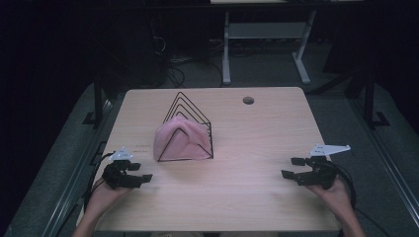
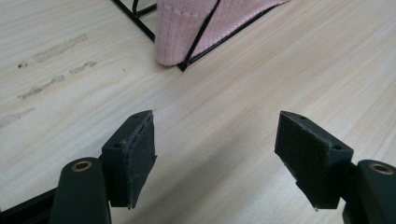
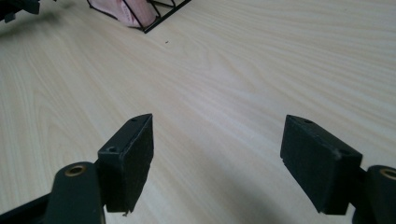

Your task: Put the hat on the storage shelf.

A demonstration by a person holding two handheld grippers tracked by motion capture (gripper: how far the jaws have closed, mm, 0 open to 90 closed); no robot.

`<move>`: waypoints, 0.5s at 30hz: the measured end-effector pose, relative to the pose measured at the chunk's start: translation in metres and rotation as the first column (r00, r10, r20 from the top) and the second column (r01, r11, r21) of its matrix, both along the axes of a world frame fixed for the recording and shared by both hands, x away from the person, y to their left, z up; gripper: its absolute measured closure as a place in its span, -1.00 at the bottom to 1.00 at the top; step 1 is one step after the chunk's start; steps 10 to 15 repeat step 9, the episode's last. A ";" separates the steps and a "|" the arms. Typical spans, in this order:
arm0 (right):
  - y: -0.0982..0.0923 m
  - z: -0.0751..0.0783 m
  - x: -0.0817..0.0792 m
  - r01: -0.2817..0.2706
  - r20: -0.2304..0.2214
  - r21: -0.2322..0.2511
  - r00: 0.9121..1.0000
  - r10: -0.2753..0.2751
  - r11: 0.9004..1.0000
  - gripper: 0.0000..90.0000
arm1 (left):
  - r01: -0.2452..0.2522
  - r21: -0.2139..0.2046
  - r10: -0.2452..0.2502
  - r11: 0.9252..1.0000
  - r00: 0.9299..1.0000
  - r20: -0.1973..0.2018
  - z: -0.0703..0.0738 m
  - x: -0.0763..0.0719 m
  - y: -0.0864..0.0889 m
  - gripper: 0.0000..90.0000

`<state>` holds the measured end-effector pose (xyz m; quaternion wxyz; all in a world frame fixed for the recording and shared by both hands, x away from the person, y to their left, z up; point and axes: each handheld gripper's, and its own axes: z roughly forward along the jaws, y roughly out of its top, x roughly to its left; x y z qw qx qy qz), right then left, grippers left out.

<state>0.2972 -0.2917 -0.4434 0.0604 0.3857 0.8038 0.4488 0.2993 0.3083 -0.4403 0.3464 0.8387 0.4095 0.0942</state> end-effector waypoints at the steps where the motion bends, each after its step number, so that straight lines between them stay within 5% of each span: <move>1: 0.000 -0.001 -0.002 -0.001 -0.005 -0.002 1.000 0.001 1.000 -0.46 | -0.003 -0.001 0.003 1.000 1.000 0.003 0.000 -0.002 0.000 -0.38; 9: 0.014 -0.004 -0.033 0.021 0.017 -0.028 1.000 -0.020 0.999 -0.52 | -0.029 -0.017 0.030 0.999 0.998 0.047 -0.006 -0.016 -0.005 -0.39; 15: 0.014 -0.004 -0.033 0.021 0.017 -0.028 1.000 -0.020 0.999 -0.52 | -0.029 -0.017 0.030 0.999 0.998 0.047 -0.006 -0.016 -0.005 -0.39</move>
